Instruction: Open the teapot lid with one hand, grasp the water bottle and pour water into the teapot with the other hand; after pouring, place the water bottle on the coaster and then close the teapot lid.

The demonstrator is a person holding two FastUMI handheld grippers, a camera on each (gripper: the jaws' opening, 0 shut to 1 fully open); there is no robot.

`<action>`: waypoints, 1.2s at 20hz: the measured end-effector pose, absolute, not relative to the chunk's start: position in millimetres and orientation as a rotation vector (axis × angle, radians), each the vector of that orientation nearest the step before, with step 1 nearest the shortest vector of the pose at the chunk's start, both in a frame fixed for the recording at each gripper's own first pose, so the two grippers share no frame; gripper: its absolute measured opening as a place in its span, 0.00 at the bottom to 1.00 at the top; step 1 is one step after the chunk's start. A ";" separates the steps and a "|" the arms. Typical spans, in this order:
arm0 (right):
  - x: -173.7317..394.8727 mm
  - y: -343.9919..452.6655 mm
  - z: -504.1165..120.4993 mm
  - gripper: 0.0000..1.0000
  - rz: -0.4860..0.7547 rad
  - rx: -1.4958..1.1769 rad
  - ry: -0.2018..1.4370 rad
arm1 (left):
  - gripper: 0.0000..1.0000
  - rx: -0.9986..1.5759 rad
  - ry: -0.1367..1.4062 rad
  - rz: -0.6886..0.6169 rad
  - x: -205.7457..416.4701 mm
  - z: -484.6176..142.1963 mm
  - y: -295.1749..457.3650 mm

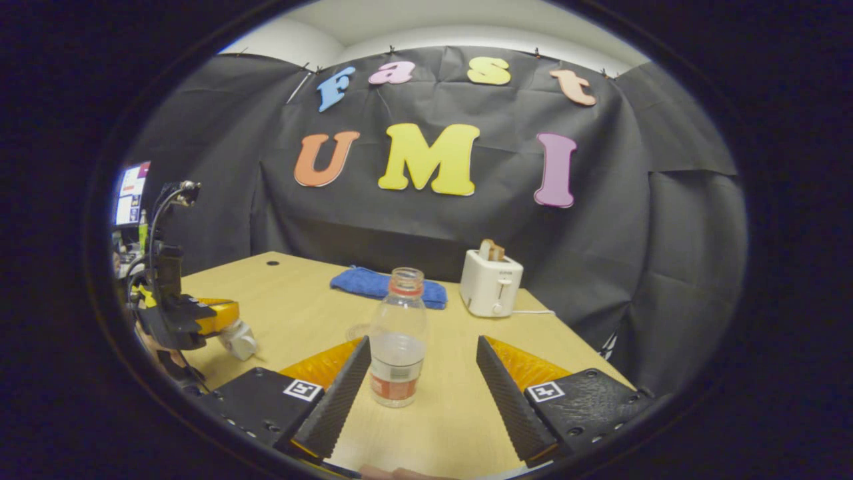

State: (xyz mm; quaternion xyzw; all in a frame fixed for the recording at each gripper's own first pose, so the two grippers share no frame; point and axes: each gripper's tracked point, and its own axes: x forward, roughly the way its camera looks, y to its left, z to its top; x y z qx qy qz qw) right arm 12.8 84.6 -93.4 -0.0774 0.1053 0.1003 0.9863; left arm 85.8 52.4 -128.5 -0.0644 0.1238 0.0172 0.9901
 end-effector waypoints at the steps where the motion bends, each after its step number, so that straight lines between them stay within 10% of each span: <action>1: 16.0 85.0 -97.4 0.96 0.198 -0.154 0.219 | 0.03 -0.122 0.232 0.035 84.0 -121.9 52.8; 18: 81.4 104.3 -137.5 0.96 0.169 -0.063 0.233 | 0.03 -0.112 0.176 0.026 47.6 -68.2 84.6; 24: 81.1 102.6 -131.3 0.75 0.160 -0.107 0.223 | 0.03 -0.083 0.180 -0.010 36.3 -60.3 86.9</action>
